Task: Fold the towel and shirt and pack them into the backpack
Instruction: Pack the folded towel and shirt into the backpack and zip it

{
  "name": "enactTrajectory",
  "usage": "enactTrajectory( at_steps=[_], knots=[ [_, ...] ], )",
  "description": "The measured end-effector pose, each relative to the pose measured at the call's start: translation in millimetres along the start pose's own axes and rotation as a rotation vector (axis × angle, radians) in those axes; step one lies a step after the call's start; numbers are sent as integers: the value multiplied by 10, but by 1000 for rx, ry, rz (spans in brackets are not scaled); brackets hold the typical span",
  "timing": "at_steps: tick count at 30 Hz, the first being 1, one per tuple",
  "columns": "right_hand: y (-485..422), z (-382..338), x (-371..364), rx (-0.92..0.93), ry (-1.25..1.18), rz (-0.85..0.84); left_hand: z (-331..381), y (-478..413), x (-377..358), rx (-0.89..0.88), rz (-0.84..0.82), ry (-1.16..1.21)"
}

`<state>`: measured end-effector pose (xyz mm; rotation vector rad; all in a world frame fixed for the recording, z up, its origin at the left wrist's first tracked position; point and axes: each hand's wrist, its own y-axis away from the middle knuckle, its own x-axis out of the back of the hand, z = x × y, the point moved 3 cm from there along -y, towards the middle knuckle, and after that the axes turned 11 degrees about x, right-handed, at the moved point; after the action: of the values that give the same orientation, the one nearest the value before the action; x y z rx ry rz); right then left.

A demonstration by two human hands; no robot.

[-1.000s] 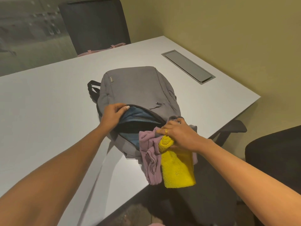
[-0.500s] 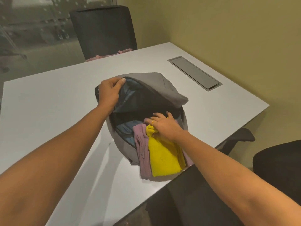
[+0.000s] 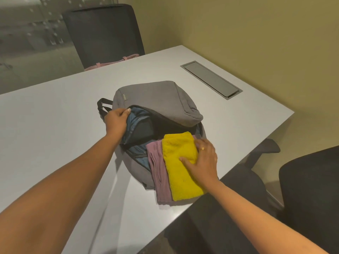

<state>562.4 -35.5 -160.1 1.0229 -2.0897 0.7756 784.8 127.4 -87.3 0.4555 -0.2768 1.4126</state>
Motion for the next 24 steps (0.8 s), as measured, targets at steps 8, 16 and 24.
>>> enactTrajectory(
  at_steps=[8,16,24],
  knots=[
    [-134,108,-94,-368,-151,-325,-107,-29,-58,20,-30,-31],
    [-227,101,-136,-528,-24,-443,-98,-56,-42,6,-49,-36],
    [-204,121,-142,-573,-26,-410,-78,-63,-25,-19,-76,-68]
  ],
)
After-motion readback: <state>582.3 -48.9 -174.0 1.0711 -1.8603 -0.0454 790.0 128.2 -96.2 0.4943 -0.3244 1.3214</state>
